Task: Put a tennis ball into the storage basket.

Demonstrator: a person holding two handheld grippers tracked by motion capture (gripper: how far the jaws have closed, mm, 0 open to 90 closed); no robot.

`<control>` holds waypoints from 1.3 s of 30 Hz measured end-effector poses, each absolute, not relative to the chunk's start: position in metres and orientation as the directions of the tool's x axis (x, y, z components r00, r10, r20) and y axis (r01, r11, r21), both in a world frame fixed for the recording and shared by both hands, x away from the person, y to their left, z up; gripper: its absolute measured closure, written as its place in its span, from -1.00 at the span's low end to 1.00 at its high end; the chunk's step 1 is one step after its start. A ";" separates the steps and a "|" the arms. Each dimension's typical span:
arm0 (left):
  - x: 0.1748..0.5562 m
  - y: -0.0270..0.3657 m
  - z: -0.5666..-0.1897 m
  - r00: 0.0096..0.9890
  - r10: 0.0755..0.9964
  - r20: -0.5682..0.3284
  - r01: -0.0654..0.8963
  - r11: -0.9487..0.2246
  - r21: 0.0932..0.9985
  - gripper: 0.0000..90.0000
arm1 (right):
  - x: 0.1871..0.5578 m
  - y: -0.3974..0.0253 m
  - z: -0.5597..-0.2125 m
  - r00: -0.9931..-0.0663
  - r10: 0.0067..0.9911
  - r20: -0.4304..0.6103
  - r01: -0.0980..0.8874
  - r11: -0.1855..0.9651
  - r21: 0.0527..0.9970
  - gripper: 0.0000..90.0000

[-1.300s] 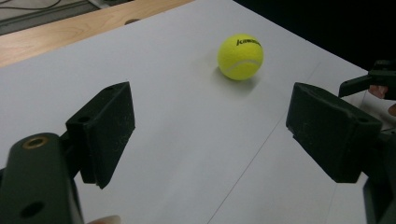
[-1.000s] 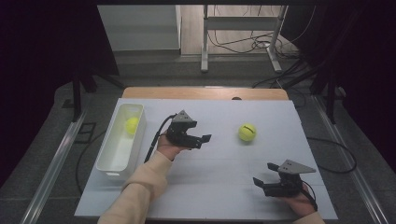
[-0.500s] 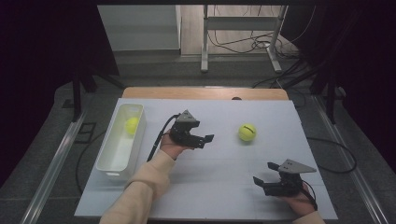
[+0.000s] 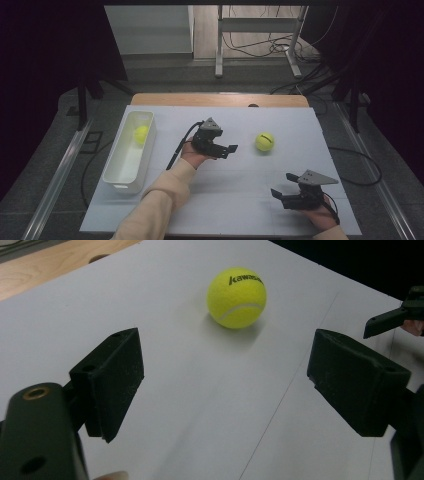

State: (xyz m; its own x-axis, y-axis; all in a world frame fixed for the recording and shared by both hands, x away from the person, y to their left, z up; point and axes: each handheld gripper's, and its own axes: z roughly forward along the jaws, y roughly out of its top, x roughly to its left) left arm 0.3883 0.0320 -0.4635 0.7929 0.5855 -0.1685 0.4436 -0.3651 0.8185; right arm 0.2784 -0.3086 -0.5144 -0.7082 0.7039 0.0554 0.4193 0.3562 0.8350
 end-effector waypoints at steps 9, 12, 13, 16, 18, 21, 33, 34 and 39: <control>0.393 0.016 -0.472 0.805 0.568 -0.173 0.449 -0.392 0.803 -0.65 | 0.277 -0.309 -0.514 -0.709 0.703 0.054 0.419 0.359 0.834 -0.68; 0.395 0.012 -0.474 0.809 0.562 -0.172 0.449 -0.402 0.798 -0.65 | 0.276 -0.309 -0.514 -0.710 0.702 0.052 0.418 0.361 0.834 -0.68; 0.396 0.010 -0.475 0.811 0.559 -0.173 0.449 -0.407 0.795 -0.65 | 0.276 -0.309 -0.514 -0.709 0.703 0.053 0.418 0.359 0.834 -0.68; 0.398 0.005 -0.476 0.813 0.556 -0.173 0.450 -0.410 0.793 -0.66 | 0.275 -0.309 -0.514 -0.709 0.703 0.055 0.418 0.356 0.836 -0.68; 0.399 0.003 -0.476 0.814 0.556 -0.171 0.449 -0.414 0.792 -0.66 | 0.275 -0.309 -0.514 -0.710 0.702 0.056 0.417 0.355 0.837 -0.68; 0.401 -0.001 -0.476 0.814 0.555 -0.171 0.447 -0.413 0.793 -0.65 | 0.275 -0.310 -0.514 -0.708 0.704 0.056 0.417 0.352 0.838 -0.68; 0.407 -0.017 -0.477 0.818 0.553 -0.161 0.440 -0.420 0.794 -0.65 | 0.275 -0.310 -0.514 -0.708 0.704 0.056 0.420 0.356 0.835 -0.68; 0.408 -0.018 -0.478 0.820 0.550 -0.158 0.438 -0.425 0.792 -0.65 | 0.275 -0.310 -0.514 -0.709 0.703 0.057 0.420 0.355 0.835 -0.68; 0.411 -0.022 -0.480 0.819 0.551 -0.162 0.446 -0.433 0.783 -0.65 | 0.275 -0.310 -0.514 -0.709 0.702 0.057 0.421 0.358 0.834 -0.68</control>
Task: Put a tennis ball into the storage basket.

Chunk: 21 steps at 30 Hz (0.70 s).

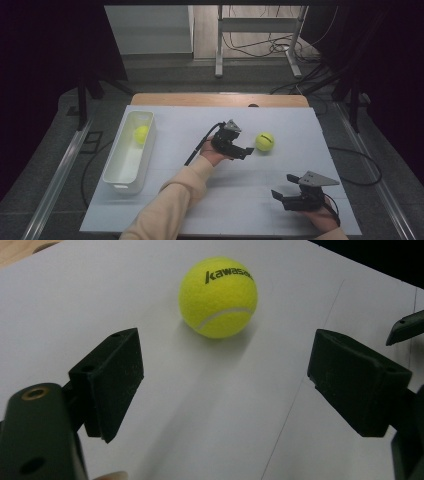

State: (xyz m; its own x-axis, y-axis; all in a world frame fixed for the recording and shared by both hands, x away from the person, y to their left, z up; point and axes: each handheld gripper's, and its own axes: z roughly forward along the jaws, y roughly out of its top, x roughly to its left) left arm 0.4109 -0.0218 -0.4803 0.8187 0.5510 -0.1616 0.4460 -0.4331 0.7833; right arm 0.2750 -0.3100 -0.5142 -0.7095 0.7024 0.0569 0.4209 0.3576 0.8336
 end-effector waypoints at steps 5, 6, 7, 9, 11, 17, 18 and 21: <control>0.413 -0.027 -0.481 0.820 0.549 -0.164 0.447 -0.435 0.781 -0.65 | 0.275 -0.310 -0.514 -0.709 0.703 0.060 0.423 0.356 0.833 -0.68; 0.414 -0.028 -0.481 0.821 0.548 -0.161 0.446 -0.439 0.780 -0.65 | 0.275 -0.310 -0.514 -0.709 0.703 0.059 0.422 0.356 0.834 -0.68; 0.414 -0.030 -0.481 0.822 0.547 -0.160 0.445 -0.442 0.779 -0.65 | 0.275 -0.310 -0.514 -0.708 0.703 0.060 0.423 0.355 0.834 -0.68; 0.414 -0.033 -0.481 0.825 0.543 -0.159 0.444 -0.446 0.777 -0.65 | 0.275 -0.310 -0.514 -0.708 0.704 0.058 0.423 0.357 0.833 -0.68; 0.414 -0.035 -0.482 0.827 0.540 -0.158 0.442 -0.450 0.776 -0.65 | 0.275 -0.310 -0.514 -0.708 0.704 0.058 0.424 0.357 0.833 -0.68; 0.417 -0.042 -0.484 0.830 0.536 -0.155 0.443 -0.464 0.767 -0.65 | 0.275 -0.310 -0.514 -0.708 0.704 0.060 0.423 0.354 0.834 -0.68; 0.417 -0.043 -0.485 0.830 0.536 -0.156 0.444 -0.464 0.767 -0.65 | 0.275 -0.310 -0.514 -0.708 0.704 0.059 0.422 0.354 0.834 -0.68; 0.420 -0.045 -0.486 0.824 0.543 -0.163 0.453 -0.458 0.764 -0.65 | 0.275 -0.310 -0.514 -0.709 0.703 0.060 0.423 0.354 0.834 -0.68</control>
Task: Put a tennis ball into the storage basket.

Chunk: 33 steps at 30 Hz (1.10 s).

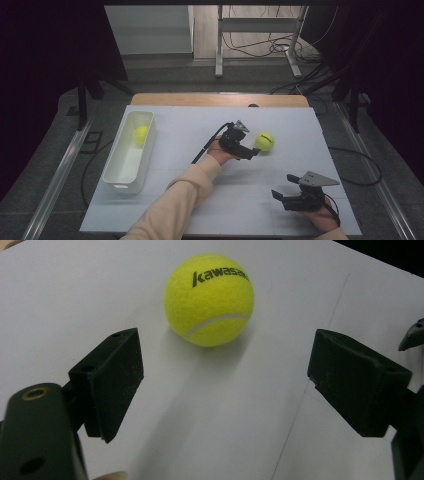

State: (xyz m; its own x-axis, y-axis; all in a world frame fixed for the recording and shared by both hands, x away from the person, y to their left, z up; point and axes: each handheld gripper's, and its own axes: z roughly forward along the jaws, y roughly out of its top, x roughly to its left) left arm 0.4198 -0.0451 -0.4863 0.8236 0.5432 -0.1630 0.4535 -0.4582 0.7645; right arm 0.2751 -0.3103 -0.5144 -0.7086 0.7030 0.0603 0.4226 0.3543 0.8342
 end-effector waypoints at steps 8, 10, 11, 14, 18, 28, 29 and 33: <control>0.425 -0.053 -0.490 0.824 0.543 -0.160 0.459 -0.475 0.751 -0.66 | 0.275 -0.310 -0.515 -0.707 0.705 0.063 0.426 0.353 0.833 -0.68; 0.426 -0.056 -0.491 0.825 0.542 -0.160 0.461 -0.481 0.746 -0.67 | 0.275 -0.310 -0.515 -0.707 0.705 0.062 0.425 0.353 0.833 -0.68; 0.427 -0.057 -0.492 0.824 0.543 -0.162 0.462 -0.480 0.746 -0.67 | 0.275 -0.310 -0.515 -0.707 0.705 0.062 0.425 0.353 0.833 -0.68; 0.429 -0.060 -0.493 0.825 0.542 -0.162 0.463 -0.481 0.745 -0.67 | 0.275 -0.311 -0.515 -0.707 0.704 0.064 0.426 0.351 0.834 -0.68; 0.431 -0.062 -0.495 0.829 0.536 -0.157 0.456 -0.487 0.745 -0.68 | 0.275 -0.311 -0.514 -0.707 0.705 0.064 0.426 0.353 0.833 -0.68; 0.438 -0.071 -0.502 0.826 0.538 -0.169 0.467 -0.486 0.739 -0.70 | 0.275 -0.311 -0.515 -0.708 0.703 0.064 0.426 0.353 0.833 -0.68; 0.439 -0.072 -0.503 0.827 0.536 -0.170 0.467 -0.485 0.739 -0.70 | 0.275 -0.311 -0.515 -0.708 0.703 0.065 0.426 0.351 0.834 -0.68; 0.441 -0.075 -0.504 0.827 0.538 -0.166 0.466 -0.489 0.737 -0.73 | 0.275 -0.311 -0.515 -0.707 0.704 0.066 0.426 0.350 0.834 -0.68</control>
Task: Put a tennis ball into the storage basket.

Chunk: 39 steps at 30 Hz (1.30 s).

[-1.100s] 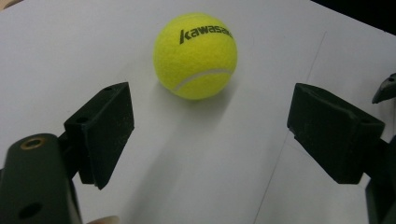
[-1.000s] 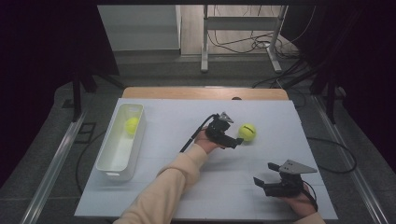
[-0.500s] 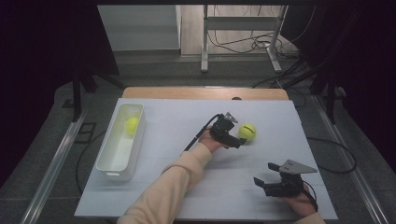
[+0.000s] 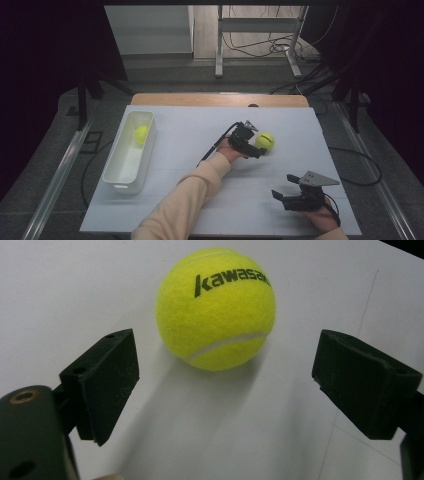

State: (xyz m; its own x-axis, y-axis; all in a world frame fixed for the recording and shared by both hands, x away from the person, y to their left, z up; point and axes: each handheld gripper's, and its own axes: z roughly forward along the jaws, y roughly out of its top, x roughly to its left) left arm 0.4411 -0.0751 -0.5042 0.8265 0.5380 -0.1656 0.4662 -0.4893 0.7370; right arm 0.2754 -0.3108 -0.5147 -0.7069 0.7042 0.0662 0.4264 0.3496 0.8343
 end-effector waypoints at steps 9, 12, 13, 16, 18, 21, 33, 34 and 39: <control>0.448 -0.082 -0.507 0.821 0.543 -0.176 0.478 -0.486 0.731 -0.76 | 0.275 -0.311 -0.515 -0.707 0.704 0.068 0.427 0.348 0.834 -0.68; 0.450 -0.086 -0.508 0.827 0.533 -0.181 0.476 -0.489 0.731 -0.76 | 0.275 -0.311 -0.515 -0.707 0.704 0.069 0.428 0.348 0.834 -0.68; 0.451 -0.087 -0.509 0.828 0.530 -0.185 0.476 -0.488 0.731 -0.76 | 0.275 -0.311 -0.515 -0.707 0.704 0.068 0.428 0.349 0.834 -0.68; 0.451 -0.091 -0.510 0.827 0.530 -0.188 0.479 -0.490 0.728 -0.77 | 0.275 -0.311 -0.515 -0.707 0.704 0.069 0.428 0.348 0.834 -0.68; 0.453 -0.094 -0.510 0.828 0.530 -0.183 0.478 -0.497 0.725 -0.77 | 0.275 -0.311 -0.515 -0.706 0.705 0.070 0.429 0.347 0.834 -0.68; 0.456 -0.096 -0.511 0.826 0.536 -0.174 0.477 -0.501 0.722 -0.77 | 0.275 -0.311 -0.515 -0.707 0.704 0.069 0.428 0.349 0.834 -0.68; 0.464 -0.100 -0.519 0.813 0.548 -0.196 0.500 -0.485 0.717 -0.58 | 0.276 -0.312 -0.515 -0.706 0.704 0.071 0.430 0.347 0.833 -0.68; 0.464 -0.100 -0.518 0.815 0.544 -0.199 0.499 -0.484 0.719 -0.52 | 0.276 -0.312 -0.515 -0.706 0.705 0.071 0.430 0.347 0.833 -0.68; 0.462 -0.100 -0.516 0.817 0.545 -0.188 0.494 -0.492 0.717 -0.42 | 0.276 -0.312 -0.515 -0.706 0.705 0.070 0.429 0.347 0.834 -0.68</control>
